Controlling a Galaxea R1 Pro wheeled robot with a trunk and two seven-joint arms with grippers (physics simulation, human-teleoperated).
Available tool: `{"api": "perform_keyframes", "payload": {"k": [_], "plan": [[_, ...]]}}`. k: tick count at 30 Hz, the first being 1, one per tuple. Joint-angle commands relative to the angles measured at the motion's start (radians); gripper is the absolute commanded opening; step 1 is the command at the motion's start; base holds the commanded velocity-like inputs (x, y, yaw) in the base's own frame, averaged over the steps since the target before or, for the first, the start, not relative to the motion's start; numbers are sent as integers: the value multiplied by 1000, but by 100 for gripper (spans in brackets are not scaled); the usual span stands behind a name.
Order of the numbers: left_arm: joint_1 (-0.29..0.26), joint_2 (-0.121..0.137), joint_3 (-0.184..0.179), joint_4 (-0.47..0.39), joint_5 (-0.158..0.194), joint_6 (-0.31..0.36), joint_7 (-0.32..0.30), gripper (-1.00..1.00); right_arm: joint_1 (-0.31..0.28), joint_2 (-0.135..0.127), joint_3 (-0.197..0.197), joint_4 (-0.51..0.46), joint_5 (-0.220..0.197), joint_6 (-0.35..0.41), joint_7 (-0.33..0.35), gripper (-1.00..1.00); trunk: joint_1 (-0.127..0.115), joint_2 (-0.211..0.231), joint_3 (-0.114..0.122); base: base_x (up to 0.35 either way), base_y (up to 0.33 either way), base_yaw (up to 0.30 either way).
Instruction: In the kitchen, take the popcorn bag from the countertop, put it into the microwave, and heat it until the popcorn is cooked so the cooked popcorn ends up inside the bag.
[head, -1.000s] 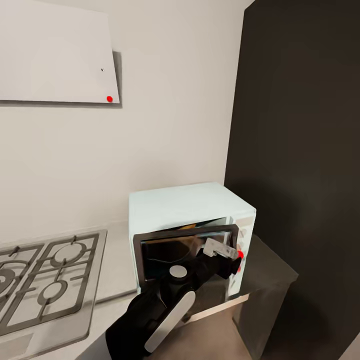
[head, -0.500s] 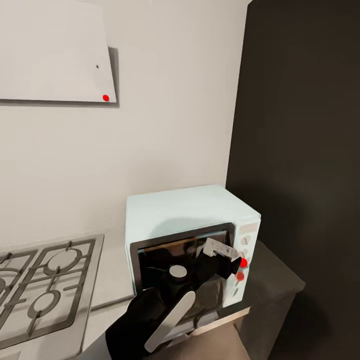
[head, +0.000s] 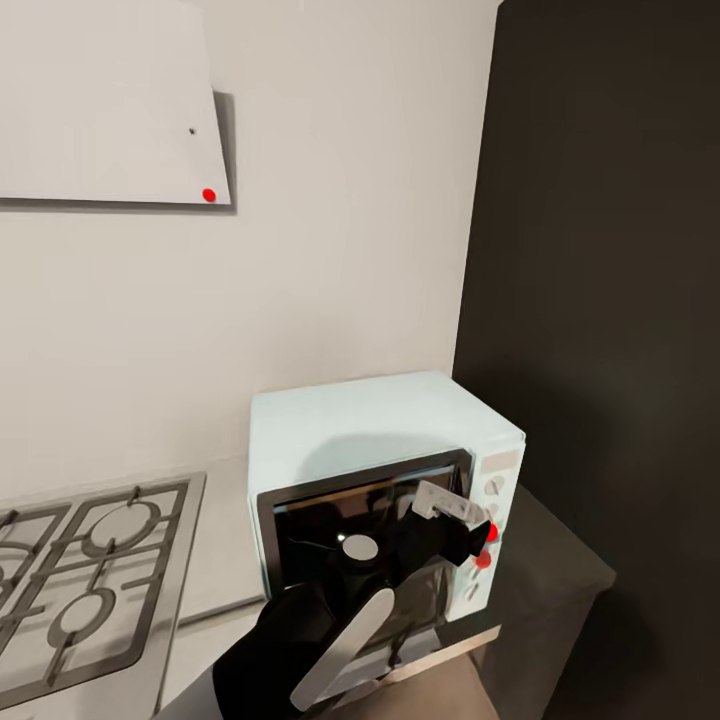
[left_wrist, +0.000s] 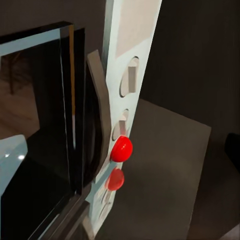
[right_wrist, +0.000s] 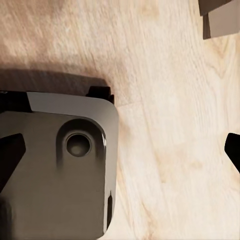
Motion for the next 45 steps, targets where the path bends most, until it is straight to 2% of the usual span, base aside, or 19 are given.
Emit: {"api": "perform_keyframes", "payload": {"k": [1,11,24,31,33,35,36,38,40,41,42,43,45], "plan": [[-1,0,24,-1,-10,7,15,100,-1,-1,2,1,3,1,3,100,0,-1,-1,16,0,0],[-1,0,24,-2,-10,8,17,100,-1,-2,2,1,3,1,3,100,0,-1,-1,-30,0,0],[-1,0,24,2,-10,8,17,100,-1,0,2,1,3,1,3,100,0,-1,-1,-325,0,0],[-1,0,22,44,-3,7,17,100,-1,0,2,1,3,1,3,100,0,-1,-1,-333,0,0],[0,0,20,95,28,7,16,100,-1,1,2,1,3,1,3,100,0,-1,-1,-333,0,0],[-1,0,19,170,86,5,15,100,-1,1,2,1,3,1,3,100,0,-1,-1,-333,0,0],[0,0,18,237,113,3,15,100,-1,2,2,1,3,1,3,100,0,-1,-1,-333,0,0],[-1,0,17,314,134,-14,13,100,-2,3,2,1,3,1,3,100,0,-1,-1,-333,0,0],[0,0,16,482,178,-111,4,100,-1,3,2,1,3,1,2,100,0,-1,-1,-163,0,0],[0,0,12,610,221,-151,-8,100,-1,4,2,1,3,1,2,100,0,-1,-1,-39,0,0],[0,0,8,670,244,-170,-19,100,-1,4,2,1,3,0,2,100,0,-1,-1,-25,0,0],[2,0,6,746,277,-202,-47,100,-1,5,2,1,3,0,2,100,0,-1,-1,-13,0,0],[8,0,3,863,318,-248,-109,100,-1,5,2,1,4,0,2,100,0,-1,-1,-6,0,0]]}}
